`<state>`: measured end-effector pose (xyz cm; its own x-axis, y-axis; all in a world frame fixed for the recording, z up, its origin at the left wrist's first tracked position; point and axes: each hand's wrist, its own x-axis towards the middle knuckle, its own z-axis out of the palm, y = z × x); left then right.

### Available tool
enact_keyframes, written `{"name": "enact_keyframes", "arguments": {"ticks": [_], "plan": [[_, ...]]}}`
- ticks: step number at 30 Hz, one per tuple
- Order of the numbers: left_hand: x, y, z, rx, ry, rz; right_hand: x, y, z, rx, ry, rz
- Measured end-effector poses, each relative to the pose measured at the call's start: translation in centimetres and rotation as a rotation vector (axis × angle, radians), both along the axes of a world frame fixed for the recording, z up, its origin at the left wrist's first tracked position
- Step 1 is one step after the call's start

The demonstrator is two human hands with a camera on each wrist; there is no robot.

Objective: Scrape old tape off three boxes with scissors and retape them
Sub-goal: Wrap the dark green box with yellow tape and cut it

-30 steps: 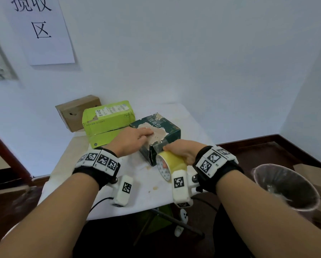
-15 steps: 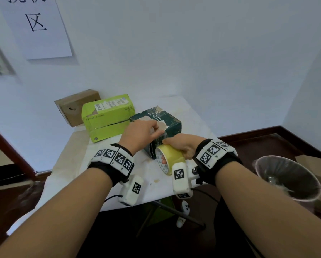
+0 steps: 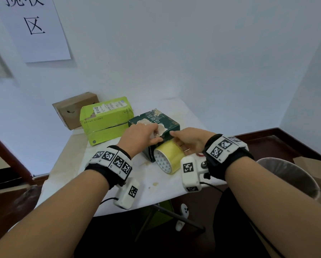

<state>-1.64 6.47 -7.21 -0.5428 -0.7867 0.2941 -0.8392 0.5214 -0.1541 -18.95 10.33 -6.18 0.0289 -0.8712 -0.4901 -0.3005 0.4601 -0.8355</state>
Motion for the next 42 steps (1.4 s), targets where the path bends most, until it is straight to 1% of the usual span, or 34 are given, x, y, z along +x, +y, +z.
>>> {"name": "enact_keyframes", "arguments": {"ticks": [3, 4, 5, 6, 7, 8, 9, 10, 12, 14, 16, 17, 18, 19, 20, 21, 23, 24, 27, 29, 31, 33, 34, 36, 38, 42], "plan": [[0.0, -0.1, 0.4, 0.009, 0.008, -0.010, -2.6, -0.9, 0.0, -0.098, 0.124, -0.162], [0.1, -0.1, 0.4, 0.018, 0.009, -0.008, -3.3, -1.2, -0.2, -0.116, 0.184, -0.182], [0.1, -0.1, 0.4, 0.022, 0.008, -0.004, -3.7, -1.2, -0.4, -0.126, 0.284, -0.165], [0.1, -0.1, 0.4, 0.022, 0.001, -0.003, -4.0, -1.4, -0.6, -0.130, 0.420, -0.101], [0.1, -0.1, 0.4, 0.018, -0.005, -0.005, -4.0, -1.6, -1.0, -0.084, 0.588, -0.001], [0.0, -0.1, 0.5, 0.019, -0.010, -0.007, -3.7, -1.6, -1.3, -0.047, 0.709, 0.081], [0.0, -0.1, 0.5, 0.024, -0.010, -0.009, -3.5, -1.4, -1.4, -0.054, 0.814, 0.129], [0.0, -0.1, 0.5, 0.033, -0.010, -0.009, -3.4, -1.4, -1.6, -0.025, 0.871, 0.142], [0.0, -0.2, 0.5, 0.050, -0.003, -0.008, -3.9, -2.6, -3.1, 0.016, 1.031, 0.175], [0.1, -0.3, 0.5, 0.051, 0.002, -0.002, -4.4, -4.1, -4.6, 0.032, 1.113, 0.211], [0.2, -0.2, 0.5, 0.048, 0.002, 0.000, -4.9, -4.9, -5.5, 0.052, 1.142, 0.235], [0.2, -0.2, 0.6, 0.047, 0.002, -0.004, -5.0, -4.7, -5.3, 0.064, 1.130, 0.271], [0.1, -0.2, 0.6, 0.049, 0.002, -0.009, -4.8, -4.3, -4.9, 0.047, 1.149, 0.260], [0.1, -0.2, 0.7, 0.052, 0.004, -0.015, -4.7, -3.5, -4.4, 0.001, 1.217, 0.285], [0.1, -0.1, 0.8, 0.054, 0.009, -0.021, -4.7, -3.4, -4.4, 0.027, 1.247, 0.292], [0.1, -0.1, 0.8, 0.056, 0.016, -0.024, -4.9, -3.3, -4.4, 0.023, 1.246, 0.296], [0.2, 0.0, 0.8, 0.065, 0.027, -0.024, -5.0, -2.6, -4.2, 0.047, 1.189, 0.281], [0.2, 0.1, 0.8, 0.072, 0.034, -0.027, -5.1, -2.5, -3.9, 0.052, 1.136, 0.247], [0.3, 0.2, 1.0, 0.101, 0.070, -0.055, -6.0, -2.0, -3.3, -0.036, 1.007, 0.107], [0.5, 0.2, 1.0, 0.119, 0.110, -0.079, -6.8, -2.2, -3.6, -0.112, 0.839, -0.023], [0.8, 0.3, 1.0, 0.149, 0.146, -0.097, -7.3, -2.1, -4.0, -0.185, 0.602, -0.162], [1.2, 0.1, 1.0, 0.190, 0.184, -0.122, -7.0, -2.0, -4.0, -0.273, 0.401, -0.310], [1.3, 0.0, 1.1, 0.221, 0.201, -0.137, -6.8, -2.3, -4.0, -0.353, 0.340, -0.378], [1.5, -0.5, 1.2, 0.298, 0.218, -0.168, -6.3, -2.7, -3.4, -0.515, 0.278, -0.457], [1.6, -1.3, 1.4, 0.392, 0.234, -0.187, -5.4, -2.7, -1.8, -0.644, 0.202, -0.457], [1.3, -2.7, 1.7, 0.484, 0.247, -0.217, -2.6, -2.2, 1.1, -0.799, 0.049, -0.275]]}}
